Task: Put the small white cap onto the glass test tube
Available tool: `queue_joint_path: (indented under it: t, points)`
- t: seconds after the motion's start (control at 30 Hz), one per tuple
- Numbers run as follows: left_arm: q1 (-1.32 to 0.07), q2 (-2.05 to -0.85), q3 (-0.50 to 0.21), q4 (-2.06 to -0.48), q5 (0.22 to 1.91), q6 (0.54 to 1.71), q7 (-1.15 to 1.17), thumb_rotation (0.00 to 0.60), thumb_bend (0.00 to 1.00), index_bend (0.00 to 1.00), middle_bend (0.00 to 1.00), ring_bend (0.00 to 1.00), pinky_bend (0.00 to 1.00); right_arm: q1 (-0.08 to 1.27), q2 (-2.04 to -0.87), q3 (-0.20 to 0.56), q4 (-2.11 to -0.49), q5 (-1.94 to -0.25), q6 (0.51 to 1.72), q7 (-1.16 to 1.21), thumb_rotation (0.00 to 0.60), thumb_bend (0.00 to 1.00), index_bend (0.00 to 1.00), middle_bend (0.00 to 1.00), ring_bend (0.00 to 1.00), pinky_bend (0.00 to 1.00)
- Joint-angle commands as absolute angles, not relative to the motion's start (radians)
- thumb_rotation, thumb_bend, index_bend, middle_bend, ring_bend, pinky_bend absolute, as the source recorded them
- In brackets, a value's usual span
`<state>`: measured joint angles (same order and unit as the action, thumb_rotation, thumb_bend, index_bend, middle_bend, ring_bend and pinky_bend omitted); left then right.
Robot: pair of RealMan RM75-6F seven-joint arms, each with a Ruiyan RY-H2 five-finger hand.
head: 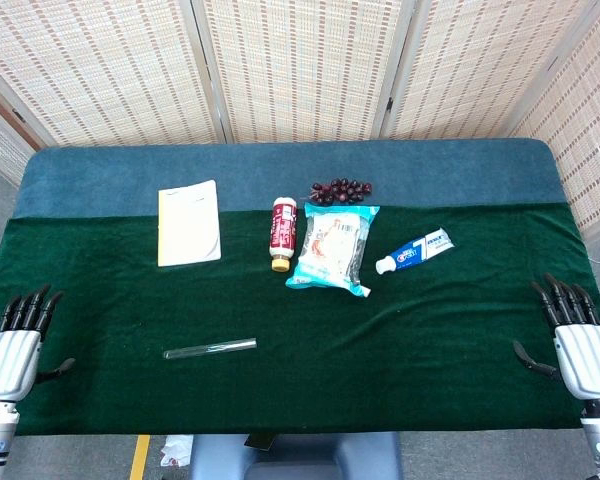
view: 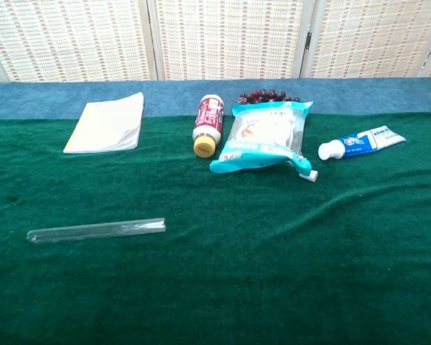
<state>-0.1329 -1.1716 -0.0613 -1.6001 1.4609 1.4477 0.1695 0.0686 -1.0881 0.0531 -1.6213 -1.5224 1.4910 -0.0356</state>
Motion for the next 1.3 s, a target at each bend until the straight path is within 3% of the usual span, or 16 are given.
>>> queue_joint_path:
  t: [0.03, 0.93, 1.3]
  points:
    - [-0.134, -1.172, -0.061, -1.601, 1.46, 1.447, 0.17, 0.6, 0.15, 0.09, 0.04, 0.05, 0.0, 0.07, -1.089, 0.054, -1.62, -1.524, 1.49, -0.035, 0.441, 0.38, 0.0, 0.0, 0.0, 0.0]
    - [-0.167, -1.151, -0.062, -1.612, 1.508, 1.431, 0.122, 0.6, 0.15, 0.11, 0.07, 0.09, 0.0, 0.065, -1.083, 0.055, -1.616, -1.529, 1.501, -0.014, 0.448, 0.38, 0.0, 0.0, 0.03, 0.0]
    - [-0.206, -1.161, -0.069, -1.62, 1.525, 1.403, 0.143, 0.6, 0.15, 0.13, 0.09, 0.12, 0.0, 0.081, -1.077, 0.055, -1.625, -1.523, 1.467, -0.028, 0.446, 0.38, 0.0, 0.05, 0.07, 0.0]
